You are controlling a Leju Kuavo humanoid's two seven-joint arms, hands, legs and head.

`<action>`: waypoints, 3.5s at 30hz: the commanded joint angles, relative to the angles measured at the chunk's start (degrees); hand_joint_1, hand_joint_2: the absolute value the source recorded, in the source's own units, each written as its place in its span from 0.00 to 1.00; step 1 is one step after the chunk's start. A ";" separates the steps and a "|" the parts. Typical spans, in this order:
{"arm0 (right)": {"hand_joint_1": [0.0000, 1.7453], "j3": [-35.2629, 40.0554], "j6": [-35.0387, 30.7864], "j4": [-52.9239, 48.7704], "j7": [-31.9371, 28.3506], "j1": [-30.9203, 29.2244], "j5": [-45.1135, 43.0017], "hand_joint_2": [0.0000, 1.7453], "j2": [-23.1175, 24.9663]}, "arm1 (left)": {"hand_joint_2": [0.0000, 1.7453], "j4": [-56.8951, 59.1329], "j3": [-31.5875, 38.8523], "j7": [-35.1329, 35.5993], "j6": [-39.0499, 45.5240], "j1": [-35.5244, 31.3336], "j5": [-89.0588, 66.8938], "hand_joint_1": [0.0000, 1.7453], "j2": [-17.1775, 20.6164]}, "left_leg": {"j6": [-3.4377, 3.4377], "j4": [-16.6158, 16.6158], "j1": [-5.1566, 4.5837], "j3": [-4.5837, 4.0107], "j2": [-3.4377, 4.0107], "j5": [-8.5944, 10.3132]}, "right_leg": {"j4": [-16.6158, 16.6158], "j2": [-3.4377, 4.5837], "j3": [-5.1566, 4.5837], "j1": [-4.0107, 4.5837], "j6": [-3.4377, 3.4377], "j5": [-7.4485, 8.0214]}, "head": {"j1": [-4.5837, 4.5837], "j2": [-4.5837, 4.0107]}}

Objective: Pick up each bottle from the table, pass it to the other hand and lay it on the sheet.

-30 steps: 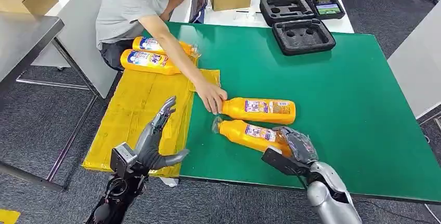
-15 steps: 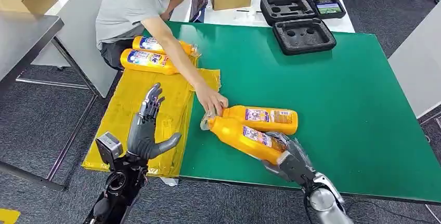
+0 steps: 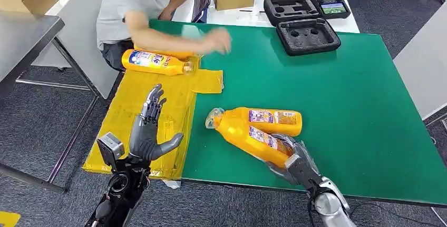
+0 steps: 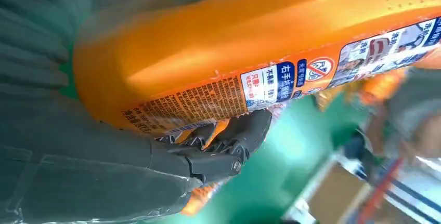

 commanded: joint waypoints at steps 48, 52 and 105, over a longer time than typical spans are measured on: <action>1.00 12.40 -9.80 -0.98 -4.33 -3.40 -16.08 1.00 2.55 | 1.00 22.21 -6.76 3.57 -14.10 -4.26 18.24 0.00 -6.94 | 0.05 -0.01 0.00 0.24 0.09 -0.16 | -0.06 0.01 0.30 0.03 -0.12 -0.11 | 0.00 0.00; 1.00 13.28 -8.82 2.47 -4.33 -5.61 -13.49 1.00 4.32 | 1.00 24.05 -9.24 3.52 -14.03 -5.15 17.65 0.00 -7.06 | 0.03 -0.03 -0.03 0.11 0.09 -0.08 | -0.04 0.03 0.13 -0.01 -0.09 -0.04 | 0.00 0.00; 1.00 22.49 -12.14 14.19 -4.33 -7.31 -16.74 1.00 6.69 | 1.00 31.00 -8.06 0.13 -8.75 -12.41 17.12 0.00 -7.86 | 0.05 0.03 0.02 0.25 0.04 -0.15 | -0.04 -0.05 0.29 0.07 -0.13 -0.13 | 0.00 0.00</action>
